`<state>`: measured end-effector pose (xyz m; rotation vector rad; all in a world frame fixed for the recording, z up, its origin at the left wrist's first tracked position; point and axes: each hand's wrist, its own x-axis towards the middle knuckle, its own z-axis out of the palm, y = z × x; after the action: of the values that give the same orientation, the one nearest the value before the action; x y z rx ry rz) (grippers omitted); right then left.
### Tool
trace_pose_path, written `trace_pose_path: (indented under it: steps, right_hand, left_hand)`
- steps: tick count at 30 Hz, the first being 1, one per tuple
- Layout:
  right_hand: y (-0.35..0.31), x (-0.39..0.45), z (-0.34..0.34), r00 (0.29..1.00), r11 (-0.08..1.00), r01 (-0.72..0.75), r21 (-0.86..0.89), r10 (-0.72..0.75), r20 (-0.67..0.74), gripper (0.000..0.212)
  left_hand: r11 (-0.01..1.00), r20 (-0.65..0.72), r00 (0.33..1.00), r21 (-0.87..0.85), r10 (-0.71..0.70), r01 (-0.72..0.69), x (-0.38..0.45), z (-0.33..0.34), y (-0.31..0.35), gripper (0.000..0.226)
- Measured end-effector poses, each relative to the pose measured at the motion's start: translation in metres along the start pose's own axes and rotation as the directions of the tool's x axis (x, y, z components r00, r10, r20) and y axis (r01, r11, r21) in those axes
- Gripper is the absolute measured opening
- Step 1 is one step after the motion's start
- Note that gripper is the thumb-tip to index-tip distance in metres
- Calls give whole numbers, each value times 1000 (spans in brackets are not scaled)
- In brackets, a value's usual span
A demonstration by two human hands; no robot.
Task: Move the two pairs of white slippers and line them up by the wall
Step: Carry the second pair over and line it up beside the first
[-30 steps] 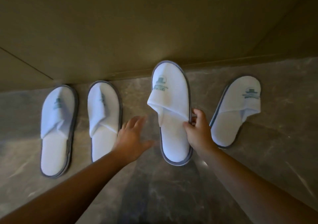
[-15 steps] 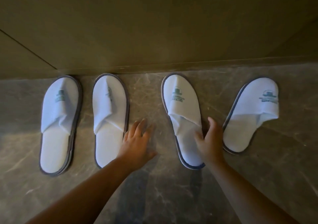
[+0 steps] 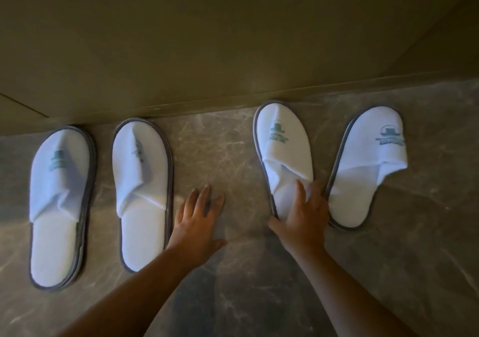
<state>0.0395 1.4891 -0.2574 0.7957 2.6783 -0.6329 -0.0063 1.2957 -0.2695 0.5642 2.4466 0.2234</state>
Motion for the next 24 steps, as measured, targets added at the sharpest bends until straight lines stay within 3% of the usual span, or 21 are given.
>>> trace_pose_path:
  steps: [7,20,24]
  right_hand:
    - [26,14,-14,995,997,-71,-24,69,-73,85]
    - [41,14,-21,999,999,-12,-51,10,-48,85]
    - [53,15,-34,977,1000,-19,7,20,-212,75]
  left_hand:
    - [999,77,997,37,-3,0,17,2,25,94]
    - [997,92,994,61,-60,55,22,-1,33,96]
    - [1000,-11,1000,30,-5,6,26,-1,56,93]
